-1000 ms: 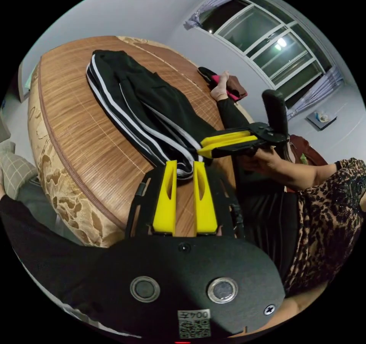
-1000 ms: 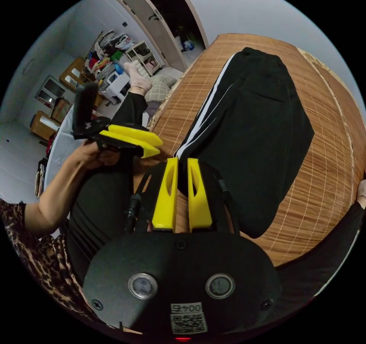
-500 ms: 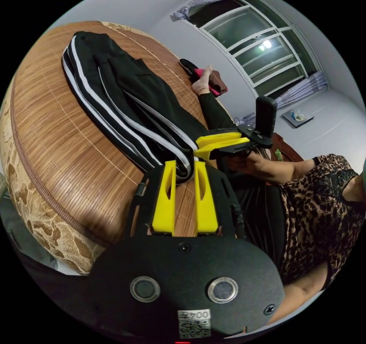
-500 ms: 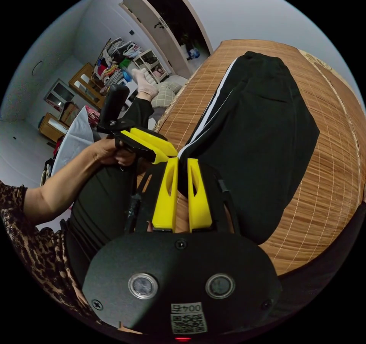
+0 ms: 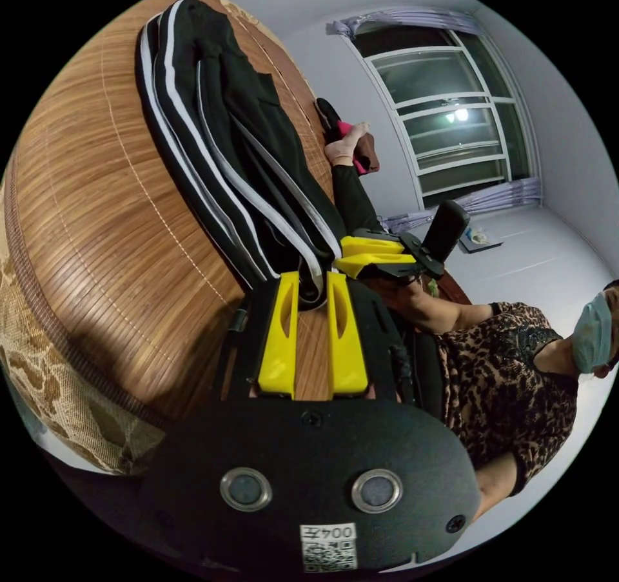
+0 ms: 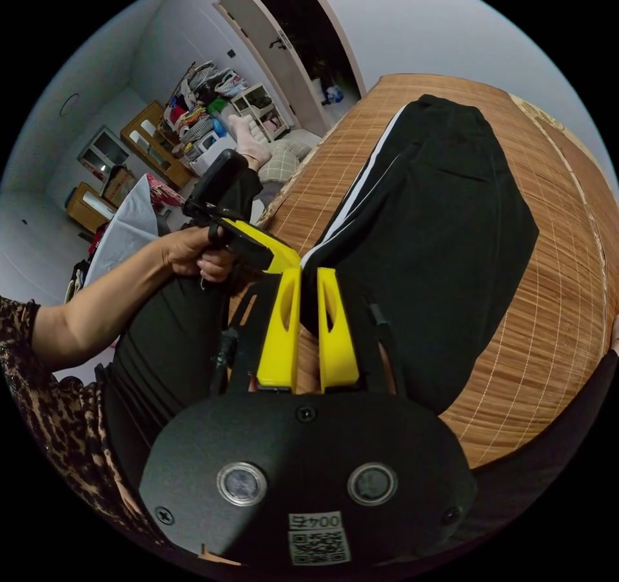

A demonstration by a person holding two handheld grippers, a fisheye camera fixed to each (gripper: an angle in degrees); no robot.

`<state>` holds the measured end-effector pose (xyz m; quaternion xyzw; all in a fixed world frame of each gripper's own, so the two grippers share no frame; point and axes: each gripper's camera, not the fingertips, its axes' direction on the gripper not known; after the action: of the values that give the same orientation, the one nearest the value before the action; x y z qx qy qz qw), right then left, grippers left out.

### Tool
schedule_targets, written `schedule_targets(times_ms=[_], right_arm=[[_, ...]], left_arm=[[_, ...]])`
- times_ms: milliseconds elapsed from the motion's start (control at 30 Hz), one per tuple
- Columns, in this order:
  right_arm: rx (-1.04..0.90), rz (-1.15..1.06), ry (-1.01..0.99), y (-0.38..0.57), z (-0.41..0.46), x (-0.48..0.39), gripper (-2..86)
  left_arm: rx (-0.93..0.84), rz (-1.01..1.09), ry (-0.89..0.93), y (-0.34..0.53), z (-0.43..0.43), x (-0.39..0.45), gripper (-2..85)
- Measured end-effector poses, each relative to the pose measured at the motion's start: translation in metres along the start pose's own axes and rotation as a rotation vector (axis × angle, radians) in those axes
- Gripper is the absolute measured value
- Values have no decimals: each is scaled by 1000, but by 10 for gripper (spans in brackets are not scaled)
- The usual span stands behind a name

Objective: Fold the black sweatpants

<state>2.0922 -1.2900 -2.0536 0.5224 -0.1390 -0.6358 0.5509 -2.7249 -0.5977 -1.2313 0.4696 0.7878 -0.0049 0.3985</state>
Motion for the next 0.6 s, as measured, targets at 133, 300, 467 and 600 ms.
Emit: schedule_targets(times_ms=[133, 300, 467, 600], right_arm=[[19, 6, -3, 10, -11, 9, 55], [65, 99, 17, 46, -50, 53, 83], [29, 271, -24, 99, -61, 113, 116], [-3, 293, -35, 108, -50, 124, 128]], left_arm=[[0, -24, 2, -4, -4, -13, 73], [-10, -38, 1, -8, -8, -24, 56], [-9, -47, 1, -11, -12, -32, 29], [-5, -69, -3, -10, -14, -37, 24]])
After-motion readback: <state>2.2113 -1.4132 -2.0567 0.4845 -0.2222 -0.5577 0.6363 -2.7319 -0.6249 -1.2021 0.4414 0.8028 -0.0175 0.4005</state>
